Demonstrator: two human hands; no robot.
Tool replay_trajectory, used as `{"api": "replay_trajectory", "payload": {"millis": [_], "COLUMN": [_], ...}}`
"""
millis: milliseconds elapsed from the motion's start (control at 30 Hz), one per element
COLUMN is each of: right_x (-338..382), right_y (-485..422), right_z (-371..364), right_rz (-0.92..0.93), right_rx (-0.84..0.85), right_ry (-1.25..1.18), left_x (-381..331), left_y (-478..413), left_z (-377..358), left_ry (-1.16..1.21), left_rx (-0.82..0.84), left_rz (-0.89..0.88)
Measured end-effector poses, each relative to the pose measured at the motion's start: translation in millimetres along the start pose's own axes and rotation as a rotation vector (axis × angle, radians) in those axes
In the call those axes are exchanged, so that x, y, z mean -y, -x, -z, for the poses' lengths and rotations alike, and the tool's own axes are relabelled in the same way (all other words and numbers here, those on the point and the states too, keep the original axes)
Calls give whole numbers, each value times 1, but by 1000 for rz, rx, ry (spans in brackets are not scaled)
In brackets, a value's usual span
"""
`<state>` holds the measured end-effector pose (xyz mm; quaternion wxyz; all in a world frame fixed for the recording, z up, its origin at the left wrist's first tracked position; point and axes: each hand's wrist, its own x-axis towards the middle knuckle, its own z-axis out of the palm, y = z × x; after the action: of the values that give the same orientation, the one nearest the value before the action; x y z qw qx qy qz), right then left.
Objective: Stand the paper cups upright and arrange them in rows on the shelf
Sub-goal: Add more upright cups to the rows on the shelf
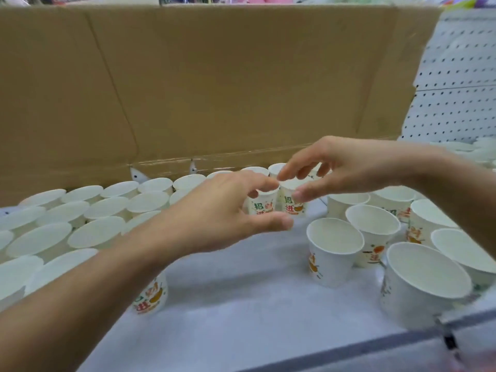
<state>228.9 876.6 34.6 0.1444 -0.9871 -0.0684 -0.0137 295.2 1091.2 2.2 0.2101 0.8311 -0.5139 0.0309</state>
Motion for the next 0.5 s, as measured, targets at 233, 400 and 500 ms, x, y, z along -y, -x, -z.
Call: {"api": "replay_trajectory", "payload": {"millis": [233, 400, 500], "right_x": [-14, -24, -23], "right_y": [58, 61, 58], "right_z": [9, -4, -13], "right_rz": [-369, -495, -505], "right_rx": [121, 134, 122], "right_ry": [302, 311, 292], "left_x": [-46, -51, -45], "left_y": [-33, -31, -21], "left_z": [-56, -66, -59], "left_ry": [170, 105, 2], "left_rx": [144, 52, 12], "left_rz": [10, 28, 61]}}
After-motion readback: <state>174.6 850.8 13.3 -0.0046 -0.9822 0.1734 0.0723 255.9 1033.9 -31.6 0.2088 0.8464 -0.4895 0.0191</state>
